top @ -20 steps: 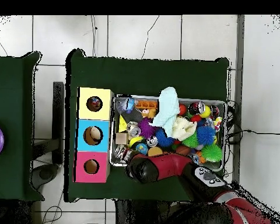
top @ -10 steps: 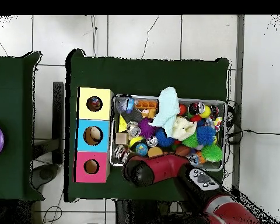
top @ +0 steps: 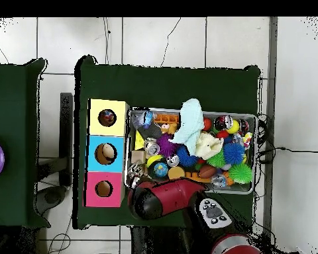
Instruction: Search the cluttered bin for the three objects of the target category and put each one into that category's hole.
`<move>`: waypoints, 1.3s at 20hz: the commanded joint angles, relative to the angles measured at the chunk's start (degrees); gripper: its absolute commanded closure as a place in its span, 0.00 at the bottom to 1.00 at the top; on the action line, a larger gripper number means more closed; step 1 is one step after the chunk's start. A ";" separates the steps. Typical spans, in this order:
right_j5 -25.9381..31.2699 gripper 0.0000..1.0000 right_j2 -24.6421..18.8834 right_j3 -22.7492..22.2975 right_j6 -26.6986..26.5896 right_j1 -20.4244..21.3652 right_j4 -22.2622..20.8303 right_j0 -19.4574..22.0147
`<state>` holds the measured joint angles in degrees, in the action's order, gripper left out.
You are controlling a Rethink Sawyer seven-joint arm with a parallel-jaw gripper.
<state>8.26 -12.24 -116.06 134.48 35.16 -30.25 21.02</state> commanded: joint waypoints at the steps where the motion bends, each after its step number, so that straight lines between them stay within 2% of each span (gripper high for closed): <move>1: 2.89 1.00 3.47 -4.06 5.97 0.34 2.06 -1.16; 8: 1.62 1.00 5.58 -4.55 5.73 0.47 2.40 -1.69; 14: 1.04 1.00 5.66 -6.03 5.11 1.38 2.23 -0.84; 21: 4.66 1.00 3.31 -8.04 3.66 5.17 4.44 1.19; 26: 4.94 1.00 3.72 -8.00 3.18 5.41 4.81 1.44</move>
<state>8.26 -8.24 -120.81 134.48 40.38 -27.33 20.76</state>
